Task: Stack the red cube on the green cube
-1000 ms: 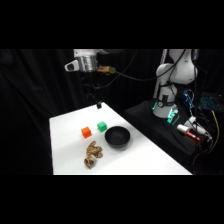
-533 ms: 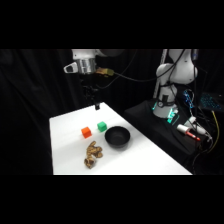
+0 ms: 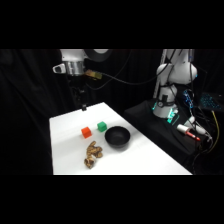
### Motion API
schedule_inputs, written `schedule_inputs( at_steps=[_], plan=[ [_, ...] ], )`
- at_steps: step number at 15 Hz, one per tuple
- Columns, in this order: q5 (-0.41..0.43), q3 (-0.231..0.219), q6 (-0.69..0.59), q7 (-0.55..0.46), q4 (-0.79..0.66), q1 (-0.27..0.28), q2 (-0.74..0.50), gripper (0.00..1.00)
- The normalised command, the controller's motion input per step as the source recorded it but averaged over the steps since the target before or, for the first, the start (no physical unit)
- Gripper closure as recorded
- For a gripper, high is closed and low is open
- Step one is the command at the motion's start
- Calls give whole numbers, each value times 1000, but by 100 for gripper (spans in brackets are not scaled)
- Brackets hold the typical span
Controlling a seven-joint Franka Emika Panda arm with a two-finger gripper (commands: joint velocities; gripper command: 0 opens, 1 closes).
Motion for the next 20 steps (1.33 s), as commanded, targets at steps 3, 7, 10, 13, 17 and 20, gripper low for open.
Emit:
schedule_inputs(
  at_steps=[3, 7, 10, 13, 17, 20],
  plan=[
    [-37, 6, 13, -147, 478, -113, 376, 0],
    [-33, 22, 10, -150, 399, -115, 326, 0],
    [8, 60, 8, -185, 326, -124, 273, 0],
    [39, 106, 37, -239, 213, -127, 192, 0],
    [82, 139, 124, -272, 38, -123, 107, 0],
    [141, 152, 175, -283, -84, -140, 62, 0]
  ],
)
